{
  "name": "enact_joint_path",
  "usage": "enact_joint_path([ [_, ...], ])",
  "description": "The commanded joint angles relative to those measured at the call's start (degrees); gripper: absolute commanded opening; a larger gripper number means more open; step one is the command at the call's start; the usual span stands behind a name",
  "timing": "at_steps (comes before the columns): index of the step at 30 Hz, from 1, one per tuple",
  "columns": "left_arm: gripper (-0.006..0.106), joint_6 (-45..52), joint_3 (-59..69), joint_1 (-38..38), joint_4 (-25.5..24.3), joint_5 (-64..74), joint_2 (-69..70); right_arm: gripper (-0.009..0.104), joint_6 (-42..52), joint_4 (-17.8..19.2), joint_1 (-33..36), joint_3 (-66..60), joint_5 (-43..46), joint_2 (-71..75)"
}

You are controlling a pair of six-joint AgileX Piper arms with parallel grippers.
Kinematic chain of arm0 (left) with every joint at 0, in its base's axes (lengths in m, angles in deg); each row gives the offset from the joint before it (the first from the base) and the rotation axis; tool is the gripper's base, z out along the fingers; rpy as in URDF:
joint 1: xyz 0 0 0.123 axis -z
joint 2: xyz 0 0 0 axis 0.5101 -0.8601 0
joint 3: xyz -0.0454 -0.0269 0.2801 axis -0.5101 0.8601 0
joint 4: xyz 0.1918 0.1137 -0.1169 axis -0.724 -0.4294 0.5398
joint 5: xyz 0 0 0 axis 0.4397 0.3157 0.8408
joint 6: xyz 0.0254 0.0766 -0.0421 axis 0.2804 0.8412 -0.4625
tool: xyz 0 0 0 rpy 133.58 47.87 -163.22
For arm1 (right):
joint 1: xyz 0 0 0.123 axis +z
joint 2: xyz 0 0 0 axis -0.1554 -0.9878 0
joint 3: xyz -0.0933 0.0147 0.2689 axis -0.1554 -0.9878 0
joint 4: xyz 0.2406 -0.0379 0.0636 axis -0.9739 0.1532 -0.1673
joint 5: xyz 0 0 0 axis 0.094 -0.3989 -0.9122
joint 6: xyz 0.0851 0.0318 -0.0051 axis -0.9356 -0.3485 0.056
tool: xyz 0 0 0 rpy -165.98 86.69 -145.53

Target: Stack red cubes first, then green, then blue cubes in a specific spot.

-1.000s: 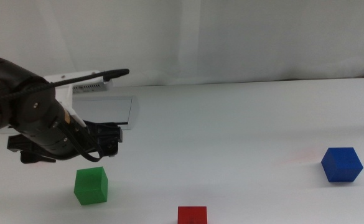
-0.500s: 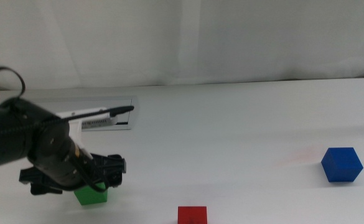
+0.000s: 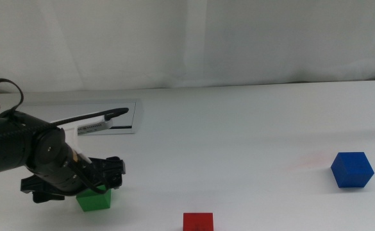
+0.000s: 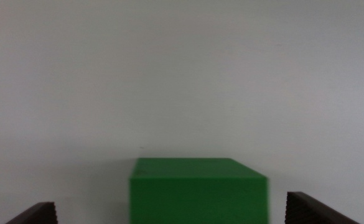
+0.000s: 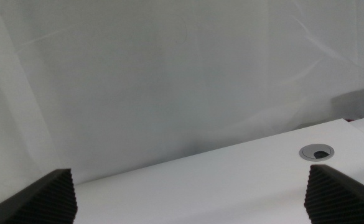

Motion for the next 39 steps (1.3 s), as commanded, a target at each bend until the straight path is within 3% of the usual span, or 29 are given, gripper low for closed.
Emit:
enact_joint_path([
  [1,0.093,1.3,0.3,-1.1,0.6,-0.8,-0.8,0.103,0.1,0.4,-0.3,-0.2,0.4,0.2],
  [12,0.093,1.7,0.3,-1.0,0.6,-2.1,-2.4,0.103,0.0,0.4,-0.3,-0.2,0.4,0.2],
  [17,0.083,1.7,0.3,-1.0,0.6,-1.9,-3.2,0.103,0.0,0.4,-0.3,-0.2,0.4,0.2],
  [19,0.074,1.5,0.2,-1.0,0.6,-1.3,-3.7,0.103,0.0,0.4,-0.3,-0.2,0.4,0.2],
  [22,0.045,0.6,0.2,-1.0,0.6,-0.8,-4.5,0.103,0.0,0.4,-0.3,-0.2,0.4,0.2],
  [24,0.020,0.6,0.2,-1.0,0.6,-0.8,-4.8,0.103,0.0,0.4,-0.3,-0.2,0.4,0.2],
  [25,-0.003,0.9,0.1,-1.0,0.1,-1.6,-4.1,0.103,0.0,0.4,-0.3,-0.2,0.4,0.2],
  [32,-0.003,4.0,-5.7,0.4,0.6,7.1,5.2,0.103,0.0,0.4,-0.3,-0.2,0.4,0.2],
  [39,-0.003,1.2,-8.2,11.3,0.6,12.3,13.3,0.103,0.0,0.4,-0.3,-0.2,0.4,0.2],
])
